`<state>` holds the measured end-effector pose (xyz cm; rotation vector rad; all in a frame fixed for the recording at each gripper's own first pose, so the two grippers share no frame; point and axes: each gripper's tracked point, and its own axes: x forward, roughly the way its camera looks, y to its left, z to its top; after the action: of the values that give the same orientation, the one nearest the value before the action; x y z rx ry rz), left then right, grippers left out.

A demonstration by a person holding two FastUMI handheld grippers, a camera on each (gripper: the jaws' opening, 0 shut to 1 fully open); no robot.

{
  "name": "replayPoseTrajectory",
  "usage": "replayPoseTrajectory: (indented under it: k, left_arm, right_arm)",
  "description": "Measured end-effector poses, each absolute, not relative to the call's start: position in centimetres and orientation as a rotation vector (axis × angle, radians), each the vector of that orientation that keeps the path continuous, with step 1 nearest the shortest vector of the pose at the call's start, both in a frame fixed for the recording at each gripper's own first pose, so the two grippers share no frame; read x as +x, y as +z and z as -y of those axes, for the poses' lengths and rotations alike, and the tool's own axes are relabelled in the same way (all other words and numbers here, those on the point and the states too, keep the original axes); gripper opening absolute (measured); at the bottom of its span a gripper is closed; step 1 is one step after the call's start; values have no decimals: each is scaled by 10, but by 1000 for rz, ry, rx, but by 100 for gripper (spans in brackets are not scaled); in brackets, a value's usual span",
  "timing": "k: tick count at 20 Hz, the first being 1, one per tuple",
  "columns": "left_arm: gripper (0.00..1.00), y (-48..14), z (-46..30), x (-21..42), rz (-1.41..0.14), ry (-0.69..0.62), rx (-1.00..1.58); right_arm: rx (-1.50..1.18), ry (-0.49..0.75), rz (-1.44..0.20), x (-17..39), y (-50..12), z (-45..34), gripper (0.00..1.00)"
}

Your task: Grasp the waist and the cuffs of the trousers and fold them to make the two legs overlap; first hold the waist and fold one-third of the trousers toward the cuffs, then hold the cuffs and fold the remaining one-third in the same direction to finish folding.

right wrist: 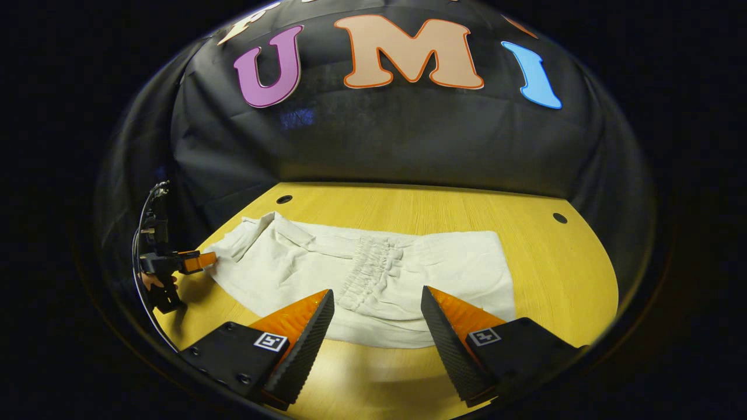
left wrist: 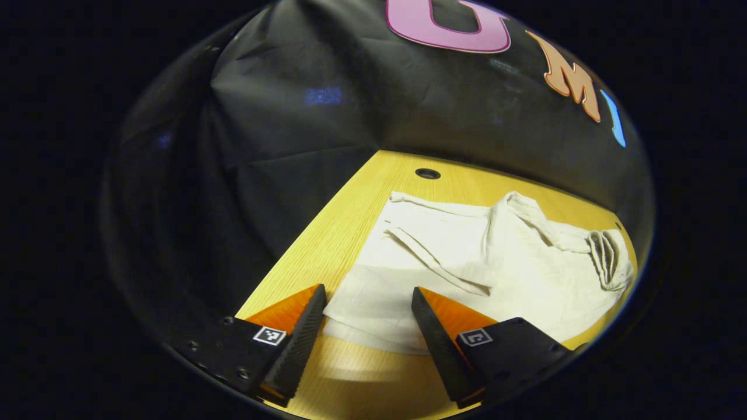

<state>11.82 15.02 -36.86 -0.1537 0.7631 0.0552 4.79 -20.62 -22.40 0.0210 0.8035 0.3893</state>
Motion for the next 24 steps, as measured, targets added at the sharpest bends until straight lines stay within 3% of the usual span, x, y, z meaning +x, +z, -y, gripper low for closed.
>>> replayPoseTrajectory:
  k: [1, 2, 4, 5, 6, 9, 13, 14, 16, 21, 22, 24]
  left_arm:
    - [85, -364, -146, 121, -757, 45, -156]
    - [72, -366, -139, 122, -758, 37, -164]
    - [43, -364, -130, 126, -746, 21, -183]
    - [35, -362, -125, 127, -741, 12, -194]
    - [14, -362, -123, 128, -740, 13, -197]
    - [0, -361, -121, 131, -746, 22, -198]
    - [0, -332, -108, 142, -678, 30, -260]
    - [0, -323, -104, 144, -658, 24, -261]
    - [0, -305, -94, 147, -629, 8, -250]
    - [0, -258, -56, 157, -550, -37, -263]
    - [0, -251, -49, 158, -540, -43, -267]
    - [0, -236, -33, 162, -521, -61, -270]
  right_arm:
    - [22, 389, -806, 48, -224, 207, 96]
    - [26, 388, -810, 48, -226, 208, 92]
    - [36, 385, -813, 49, -226, 210, 92]
    - [42, 384, -812, 50, -226, 212, 97]
    - [44, 383, -810, 51, -225, 215, 97]
    - [50, 377, -808, 53, -224, 225, 97]
    - [56, 367, -798, 56, -218, 245, 97]
    - [55, 367, -796, 57, -217, 251, 92]
    - [58, 364, -794, 58, -214, 262, 96]
    - [81, 360, -779, 60, -206, 287, 92]
    - [85, 359, -774, 61, -204, 295, 97]
    - [93, 352, -767, 61, -205, 306, 97]
